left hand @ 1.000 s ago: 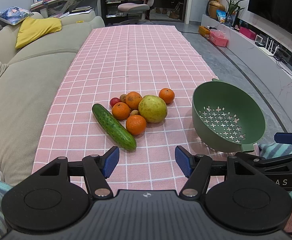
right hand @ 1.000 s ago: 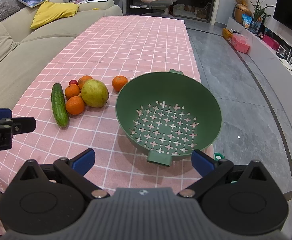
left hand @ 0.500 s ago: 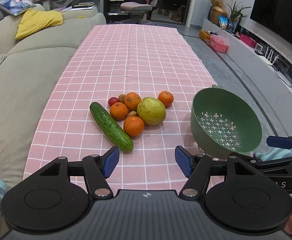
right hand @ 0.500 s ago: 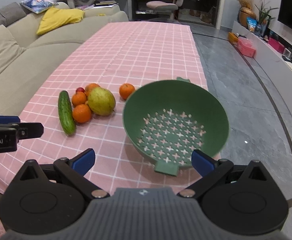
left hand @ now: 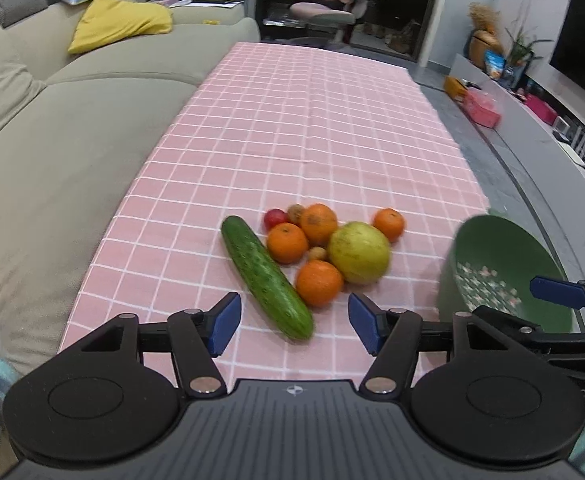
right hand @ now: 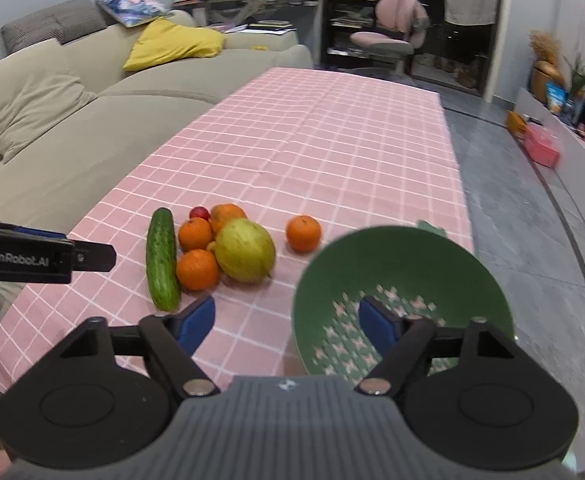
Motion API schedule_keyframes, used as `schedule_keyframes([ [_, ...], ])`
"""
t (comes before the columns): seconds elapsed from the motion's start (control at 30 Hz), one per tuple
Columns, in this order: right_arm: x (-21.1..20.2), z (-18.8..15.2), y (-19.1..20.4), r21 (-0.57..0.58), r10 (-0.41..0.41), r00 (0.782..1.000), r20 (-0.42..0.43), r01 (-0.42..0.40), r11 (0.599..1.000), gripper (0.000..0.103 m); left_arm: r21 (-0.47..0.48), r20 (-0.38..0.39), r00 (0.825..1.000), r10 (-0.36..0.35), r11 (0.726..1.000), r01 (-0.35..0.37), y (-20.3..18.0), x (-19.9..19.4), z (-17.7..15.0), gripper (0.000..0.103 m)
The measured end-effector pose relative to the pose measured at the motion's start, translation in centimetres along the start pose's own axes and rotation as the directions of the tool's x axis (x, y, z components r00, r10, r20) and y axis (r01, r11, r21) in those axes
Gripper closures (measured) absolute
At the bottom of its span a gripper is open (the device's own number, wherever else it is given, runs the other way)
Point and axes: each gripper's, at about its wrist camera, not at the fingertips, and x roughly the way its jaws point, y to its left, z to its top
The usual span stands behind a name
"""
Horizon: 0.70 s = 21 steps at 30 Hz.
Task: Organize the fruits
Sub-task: 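Grasp the green cucumber with the left tool while the right tool grasps the pear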
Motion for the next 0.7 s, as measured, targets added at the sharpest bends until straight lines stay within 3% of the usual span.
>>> schedule_keyframes([
  [0.23,4.4,2.6,0.6,-0.070,0.075,0.997,-0.036,-0.077,0.995,0.045,-0.229,-0.087,0.992,-0.089,0.971,0.067,3.3,3.9,0.4,0.040],
  [0.43,8.8,4.3,2.1,-0.165,0.116,0.991,-0.072,-0.126,0.978,0.049,-0.344,-0.109,0.990,-0.093,0.937,0.050,5.0,6.8,0.8,0.040],
  [0.53,11.1,5.0,2.6,-0.169,0.120,0.988,-0.098,-0.135,0.976,0.049,-0.408,-0.118,0.988,-0.100,0.912,0.043,5.9,8.6,1.5,0.040],
  [0.7,13.7,5.8,2.7,-0.142,0.119,0.983,-0.137,-0.139,0.980,0.047,-0.440,-0.145,0.986,-0.077,0.898,0.005,6.4,11.0,2.0,0.040],
])
